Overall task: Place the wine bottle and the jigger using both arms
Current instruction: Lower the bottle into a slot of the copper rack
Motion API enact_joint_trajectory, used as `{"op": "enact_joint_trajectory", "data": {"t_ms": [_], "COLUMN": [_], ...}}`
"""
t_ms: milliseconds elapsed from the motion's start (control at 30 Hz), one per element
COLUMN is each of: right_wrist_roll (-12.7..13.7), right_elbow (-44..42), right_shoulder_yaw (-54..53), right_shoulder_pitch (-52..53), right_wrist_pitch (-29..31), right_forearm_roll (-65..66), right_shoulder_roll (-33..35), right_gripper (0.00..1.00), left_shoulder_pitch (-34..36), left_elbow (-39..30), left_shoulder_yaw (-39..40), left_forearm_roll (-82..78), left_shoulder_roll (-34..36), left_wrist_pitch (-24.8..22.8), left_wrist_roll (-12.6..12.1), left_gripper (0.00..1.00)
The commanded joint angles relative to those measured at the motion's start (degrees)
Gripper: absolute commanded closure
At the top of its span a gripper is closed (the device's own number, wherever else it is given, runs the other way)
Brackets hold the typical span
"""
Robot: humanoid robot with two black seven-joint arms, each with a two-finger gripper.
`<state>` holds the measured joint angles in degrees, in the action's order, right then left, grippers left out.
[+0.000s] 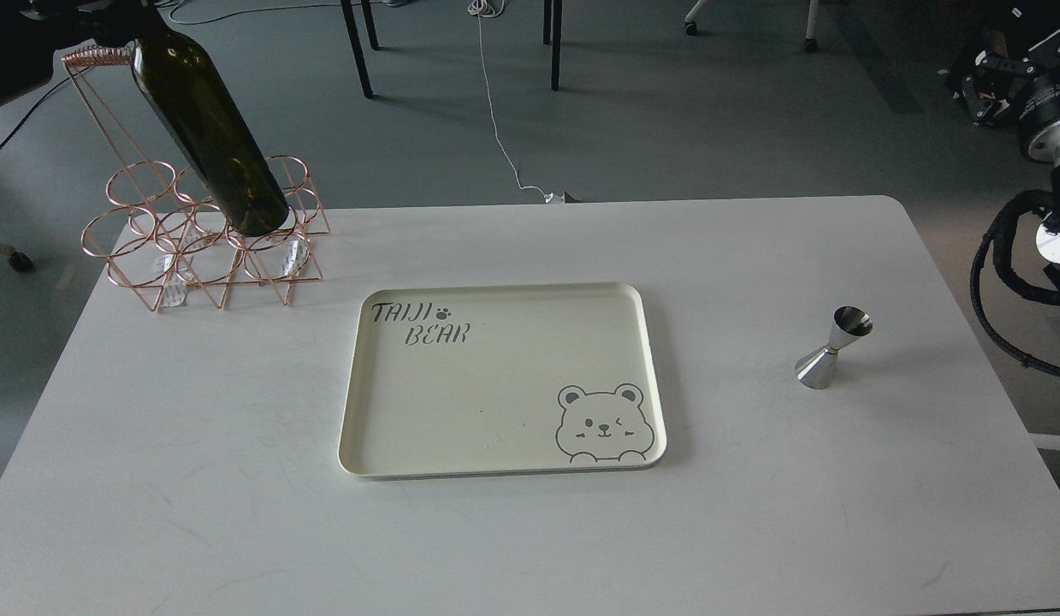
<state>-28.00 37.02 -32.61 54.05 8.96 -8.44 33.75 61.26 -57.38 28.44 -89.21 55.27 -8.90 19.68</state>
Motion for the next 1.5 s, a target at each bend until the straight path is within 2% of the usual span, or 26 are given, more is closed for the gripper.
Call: {"op": "enact_joint_trajectory", "data": {"t_ms": [0,501,701,1068,1202,1302,1335,1402,1436,1469], "right_wrist_roll": [0.00,0.00,0.00,0.00,0.00,0.00,0.00,0.00,0.00,0.00], "right_elbow": [-0.02,-0.02,-0.02,-0.02,-0.02,-0.02,-0.11,-0.02,-0.02,-0.02], "right_shoulder_yaw": [0.00,0.00,0.00,0.00,0.00,0.00,0.00,0.00,0.00,0.00], "right_shoulder_pitch": [0.00,-0.08,-0.08,-0.08,-0.08,-0.08,-0.08,-0.08,-0.08,-0.08], "right_wrist_pitch": [0.00,0.00,0.00,0.00,0.00,0.00,0.00,0.00,0.00,0.00], "right_forearm_roll": [0.00,0.00,0.00,0.00,0.00,0.00,0.00,0.00,0.00,0.00], "right_shoulder_roll": [0.00,0.00,0.00,0.08,0.08,0.08,0.08,0.08,0.00,0.08], "right_gripper": [0.03,0.03,0.03,0.03,0.03,0.03,0.03,0.03,0.03,0.03], "left_shoulder_pitch": [-0.35,-0.79,-0.88,-2.72,-4.39,-4.84,-4.84,-4.84,-4.84,-4.84], "left_elbow": [-0.01,0.08,0.08,0.08,0.08,0.08,0.08,0.16,0.16,0.16], "left_shoulder_yaw": [-0.05,-2.24,-6.11,-8.31,-8.31,-8.31,-8.23,-8.14,-8.14,-8.14], "left_forearm_roll": [0.01,0.01,0.71,1.06,1.15,1.32,1.32,1.76,2.29,2.73], "left_shoulder_roll": [-0.60,-0.69,-1.31,-2.71,-2.89,-3.33,-3.42,-3.59,-3.59,-3.77], "left_wrist_pitch": [0.02,0.81,4.24,5.65,6.43,7.49,7.49,7.67,7.93,8.45], "left_wrist_roll": [0.00,0.18,0.18,0.71,0.97,0.97,0.88,0.62,0.53,0.53], "left_gripper": [0.88,0.88,0.87,0.84,0.80,0.74,0.67,0.45,0.30,0.22]}}
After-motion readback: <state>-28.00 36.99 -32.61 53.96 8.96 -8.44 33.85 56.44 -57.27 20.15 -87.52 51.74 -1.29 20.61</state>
